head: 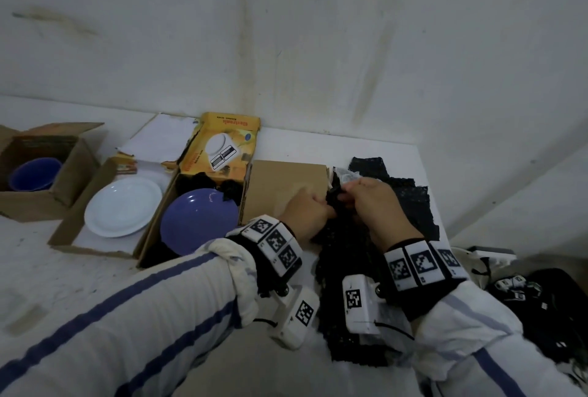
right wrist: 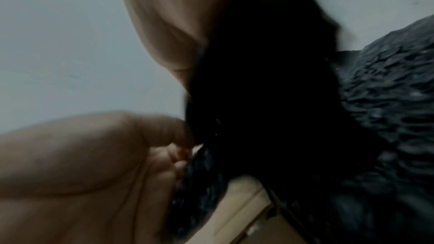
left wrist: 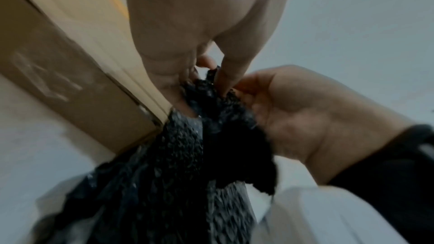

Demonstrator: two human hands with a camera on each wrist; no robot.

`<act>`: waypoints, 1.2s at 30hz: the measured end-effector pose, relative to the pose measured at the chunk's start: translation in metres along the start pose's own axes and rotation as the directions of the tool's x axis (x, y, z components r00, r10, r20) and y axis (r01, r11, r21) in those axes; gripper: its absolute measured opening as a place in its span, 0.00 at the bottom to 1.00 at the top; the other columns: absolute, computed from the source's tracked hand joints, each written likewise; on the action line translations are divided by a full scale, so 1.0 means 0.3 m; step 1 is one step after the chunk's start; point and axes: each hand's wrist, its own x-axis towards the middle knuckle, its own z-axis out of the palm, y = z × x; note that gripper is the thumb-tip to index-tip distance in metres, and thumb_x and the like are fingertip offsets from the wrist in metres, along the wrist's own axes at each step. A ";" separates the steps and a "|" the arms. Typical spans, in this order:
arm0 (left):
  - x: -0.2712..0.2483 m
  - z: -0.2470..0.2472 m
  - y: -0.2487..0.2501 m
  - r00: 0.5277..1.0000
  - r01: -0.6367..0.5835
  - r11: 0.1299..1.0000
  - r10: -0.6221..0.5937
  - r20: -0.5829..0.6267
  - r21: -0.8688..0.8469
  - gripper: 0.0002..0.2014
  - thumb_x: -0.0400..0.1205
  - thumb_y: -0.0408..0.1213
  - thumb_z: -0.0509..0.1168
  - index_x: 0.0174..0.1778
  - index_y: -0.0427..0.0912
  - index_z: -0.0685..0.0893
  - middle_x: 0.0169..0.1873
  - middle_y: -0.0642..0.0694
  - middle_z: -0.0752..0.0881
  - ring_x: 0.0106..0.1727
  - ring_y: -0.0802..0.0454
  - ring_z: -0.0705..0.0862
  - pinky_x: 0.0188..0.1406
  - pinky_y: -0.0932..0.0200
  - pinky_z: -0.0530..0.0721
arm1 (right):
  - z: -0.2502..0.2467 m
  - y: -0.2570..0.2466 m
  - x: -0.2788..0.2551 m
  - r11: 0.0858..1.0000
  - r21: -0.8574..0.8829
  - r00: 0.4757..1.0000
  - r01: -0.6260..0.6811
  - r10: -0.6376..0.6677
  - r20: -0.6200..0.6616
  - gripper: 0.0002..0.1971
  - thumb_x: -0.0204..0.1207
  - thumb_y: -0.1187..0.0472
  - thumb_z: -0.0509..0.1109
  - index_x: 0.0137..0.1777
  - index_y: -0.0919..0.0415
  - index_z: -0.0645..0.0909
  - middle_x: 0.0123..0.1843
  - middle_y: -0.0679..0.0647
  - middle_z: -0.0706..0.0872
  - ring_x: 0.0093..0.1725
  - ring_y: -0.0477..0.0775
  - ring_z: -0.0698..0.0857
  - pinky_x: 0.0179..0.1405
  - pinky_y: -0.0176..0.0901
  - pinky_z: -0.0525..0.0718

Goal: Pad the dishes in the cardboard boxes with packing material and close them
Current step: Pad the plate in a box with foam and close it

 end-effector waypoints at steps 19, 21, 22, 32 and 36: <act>-0.075 -0.711 -0.172 0.973 0.125 0.983 -0.148 -0.177 -0.134 0.13 0.81 0.20 0.55 0.46 0.41 0.79 0.49 0.37 0.83 0.52 0.42 0.82 0.53 0.50 0.82 | 0.488 -0.111 0.002 0.965 -0.218 0.942 0.148 -0.071 0.327 0.06 0.72 0.65 0.72 0.44 0.61 0.76 0.47 0.58 0.84 0.49 0.59 0.84 0.51 0.51 0.82; -0.068 -0.757 -0.210 0.965 0.135 0.988 -0.114 -0.237 0.077 0.07 0.81 0.25 0.61 0.52 0.39 0.79 0.52 0.38 0.82 0.53 0.43 0.82 0.56 0.50 0.81 | 0.530 -0.114 0.002 0.957 -0.245 0.950 0.155 -0.076 0.302 0.08 0.75 0.65 0.70 0.38 0.56 0.74 0.40 0.53 0.81 0.43 0.55 0.82 0.42 0.44 0.80; -0.064 -0.775 -0.226 0.961 0.153 0.968 -0.097 -0.261 0.201 0.09 0.81 0.28 0.64 0.56 0.38 0.77 0.53 0.39 0.81 0.55 0.43 0.81 0.56 0.52 0.79 | 0.551 -0.114 0.001 0.946 -0.273 0.955 0.174 -0.095 0.282 0.07 0.76 0.66 0.69 0.40 0.56 0.75 0.39 0.53 0.81 0.44 0.55 0.82 0.42 0.44 0.80; -0.045 -0.860 -0.315 0.955 0.175 0.838 -0.016 -0.296 0.517 0.15 0.76 0.27 0.68 0.46 0.40 0.66 0.34 0.48 0.72 0.40 0.48 0.75 0.29 0.62 0.68 | 0.767 -0.090 -0.015 0.702 -0.601 0.907 0.382 -0.162 0.387 0.10 0.77 0.71 0.59 0.56 0.65 0.76 0.54 0.64 0.82 0.55 0.64 0.81 0.45 0.45 0.75; -0.042 -0.865 -0.326 0.986 0.102 0.727 0.018 -0.168 0.679 0.10 0.77 0.31 0.68 0.45 0.42 0.71 0.38 0.48 0.77 0.44 0.47 0.78 0.33 0.63 0.70 | 0.780 -0.061 0.000 0.555 -0.687 0.883 0.468 -0.267 0.386 0.10 0.76 0.72 0.59 0.53 0.68 0.78 0.57 0.65 0.79 0.56 0.65 0.79 0.50 0.48 0.76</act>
